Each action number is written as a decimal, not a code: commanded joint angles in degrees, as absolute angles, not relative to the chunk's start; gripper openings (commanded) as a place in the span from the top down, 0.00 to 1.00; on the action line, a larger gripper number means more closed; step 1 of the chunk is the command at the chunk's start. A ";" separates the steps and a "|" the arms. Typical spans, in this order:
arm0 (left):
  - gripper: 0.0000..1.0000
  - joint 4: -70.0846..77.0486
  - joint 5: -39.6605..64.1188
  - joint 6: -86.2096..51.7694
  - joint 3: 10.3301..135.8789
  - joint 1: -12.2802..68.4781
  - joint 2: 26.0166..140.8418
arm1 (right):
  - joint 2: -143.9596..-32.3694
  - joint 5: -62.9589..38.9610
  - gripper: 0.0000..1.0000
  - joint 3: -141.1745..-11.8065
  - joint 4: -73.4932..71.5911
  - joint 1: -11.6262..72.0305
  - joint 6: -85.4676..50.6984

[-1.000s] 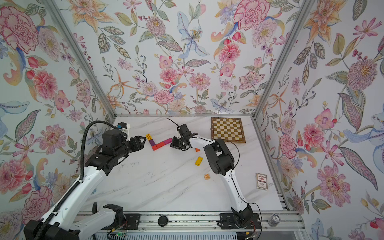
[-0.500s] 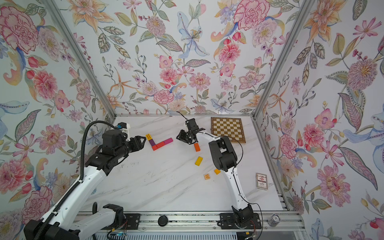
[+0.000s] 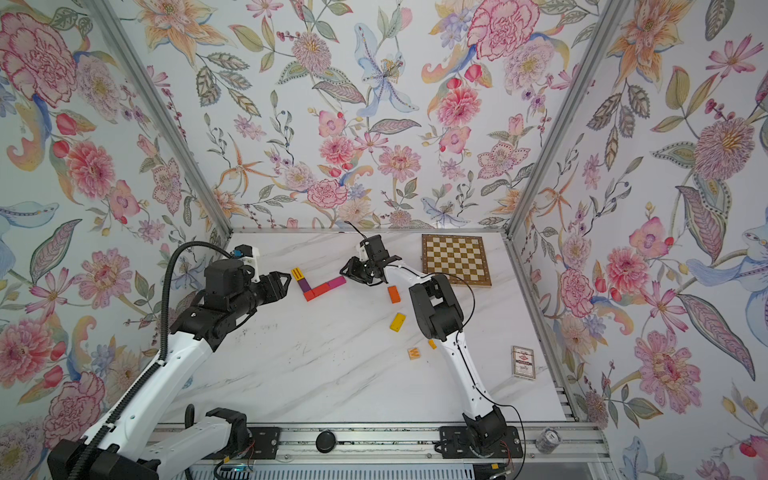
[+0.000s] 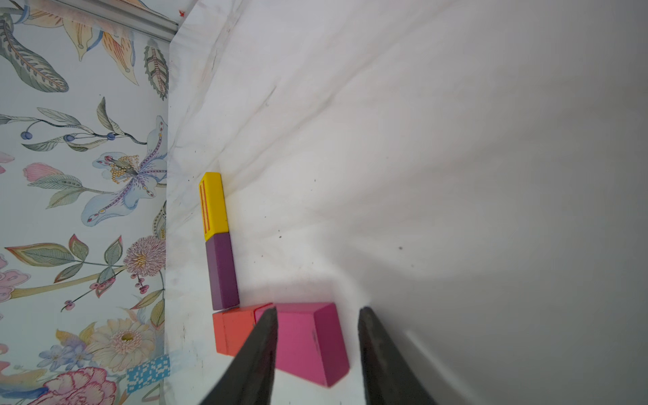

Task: Assemble the letter v with building blocks
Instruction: Assemble the building block at the center of the board.

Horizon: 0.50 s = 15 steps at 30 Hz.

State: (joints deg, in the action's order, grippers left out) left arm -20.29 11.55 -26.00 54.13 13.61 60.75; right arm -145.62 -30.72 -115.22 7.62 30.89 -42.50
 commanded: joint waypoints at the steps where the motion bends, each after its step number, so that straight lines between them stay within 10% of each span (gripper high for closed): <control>1: 0.39 -21.08 10.80 -25.83 53.70 13.32 60.99 | -147.92 -31.60 0.59 -116.41 8.70 31.11 -43.24; 15: 0.39 -21.09 10.72 -25.78 53.53 13.42 60.84 | -149.56 -32.76 0.64 -118.73 8.73 32.87 -44.12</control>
